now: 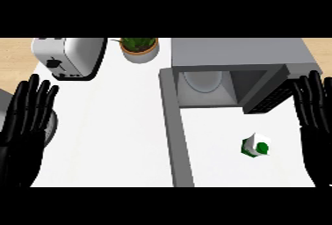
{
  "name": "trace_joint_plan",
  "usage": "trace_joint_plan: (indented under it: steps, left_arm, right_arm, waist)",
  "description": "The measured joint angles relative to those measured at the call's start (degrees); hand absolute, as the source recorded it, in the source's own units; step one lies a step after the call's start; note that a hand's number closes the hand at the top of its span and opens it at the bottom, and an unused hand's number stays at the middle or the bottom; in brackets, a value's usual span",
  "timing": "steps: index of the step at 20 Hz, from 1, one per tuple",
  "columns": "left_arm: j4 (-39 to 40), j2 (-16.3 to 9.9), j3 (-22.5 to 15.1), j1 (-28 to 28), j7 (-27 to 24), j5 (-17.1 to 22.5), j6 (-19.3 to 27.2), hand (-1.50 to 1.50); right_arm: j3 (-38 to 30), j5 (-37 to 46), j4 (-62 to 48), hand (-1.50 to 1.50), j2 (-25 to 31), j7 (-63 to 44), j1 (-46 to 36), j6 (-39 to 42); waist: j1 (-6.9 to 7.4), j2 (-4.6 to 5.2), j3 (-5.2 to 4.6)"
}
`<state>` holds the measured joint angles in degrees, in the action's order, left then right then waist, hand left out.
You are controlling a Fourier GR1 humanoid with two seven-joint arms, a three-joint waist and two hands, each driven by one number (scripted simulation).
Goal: Pick up the milk, place it into the microwave and close the microwave
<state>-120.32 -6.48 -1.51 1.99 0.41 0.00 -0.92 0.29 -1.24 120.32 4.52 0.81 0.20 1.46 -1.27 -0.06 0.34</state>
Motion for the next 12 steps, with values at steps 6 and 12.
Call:
trace_joint_plan:
  steps: [6, 12]
  left_arm:
    - [0.5, 0.4, 3.3, -2.4, 1.1, 0.7, 1.3, -1.5]
    - [-1.8, 1.7, 6.6, 2.4, 4.0, 4.1, 2.4, -1.5]
  right_arm:
    - [1.9, 4.6, 3.0, -1.5, -1.7, -0.7, 1.1, -2.8]
    - [6.8, 7.6, 8.3, -1.5, -2.4, -5.0, 7.1, -2.7]
  waist:
    - [0.94, 0.01, -0.27]
    - [1.21, -0.05, -0.33]
